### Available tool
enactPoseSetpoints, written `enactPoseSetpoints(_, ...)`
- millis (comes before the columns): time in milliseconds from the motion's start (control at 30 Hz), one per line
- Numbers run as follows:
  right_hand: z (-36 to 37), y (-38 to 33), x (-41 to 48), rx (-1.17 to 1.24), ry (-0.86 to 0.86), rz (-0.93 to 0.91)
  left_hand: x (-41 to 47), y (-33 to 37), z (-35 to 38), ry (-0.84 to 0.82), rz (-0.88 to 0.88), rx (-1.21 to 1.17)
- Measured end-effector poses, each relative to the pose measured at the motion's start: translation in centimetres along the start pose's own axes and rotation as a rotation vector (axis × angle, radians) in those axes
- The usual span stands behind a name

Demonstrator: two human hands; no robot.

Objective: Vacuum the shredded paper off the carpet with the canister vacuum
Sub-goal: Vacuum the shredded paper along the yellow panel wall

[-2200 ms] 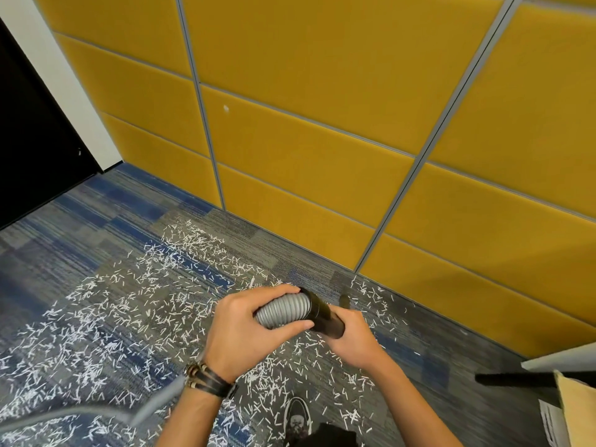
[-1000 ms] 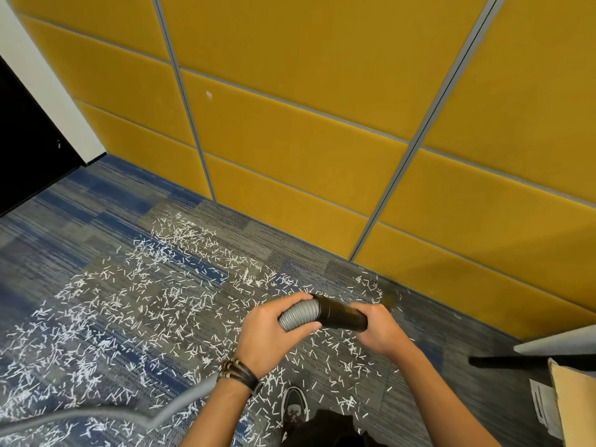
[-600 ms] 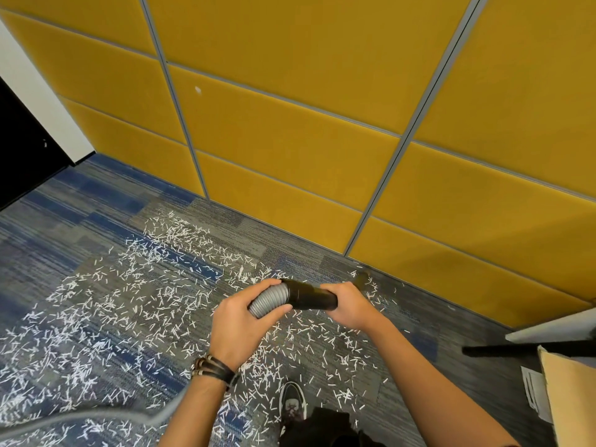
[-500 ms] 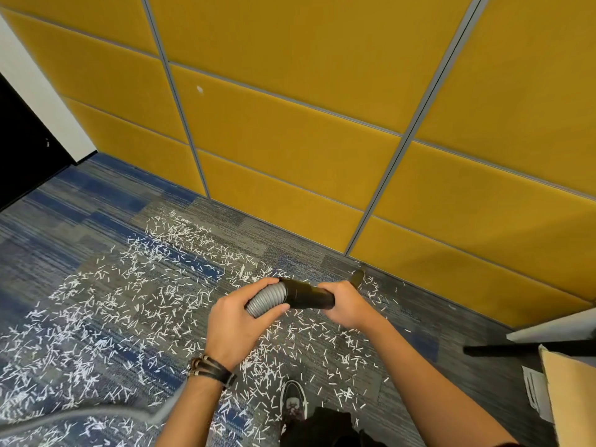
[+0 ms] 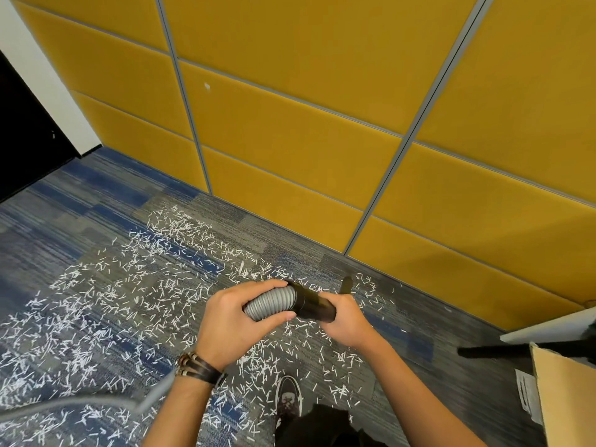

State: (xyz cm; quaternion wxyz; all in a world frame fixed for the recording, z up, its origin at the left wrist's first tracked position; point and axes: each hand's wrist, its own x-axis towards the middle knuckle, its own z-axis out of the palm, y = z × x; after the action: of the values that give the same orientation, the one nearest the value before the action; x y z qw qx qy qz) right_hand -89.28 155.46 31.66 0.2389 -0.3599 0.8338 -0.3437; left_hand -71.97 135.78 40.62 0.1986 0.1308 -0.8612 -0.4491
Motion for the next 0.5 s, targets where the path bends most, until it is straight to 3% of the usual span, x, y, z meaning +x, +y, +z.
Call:
enactPoseSetpoints(133, -0.7, -1.0, 0.8, -0.035, 0.022, -0.004, -0.2, 0.4, -0.4, 0.082, -0.013, -0.029)
enactPoseSetpoints(500, 0.9, -0.4, -1.1, -0.052, -0.016, 0.047, -2.3, 0.6, 0.3, 0.038, 0.001, 0.011)
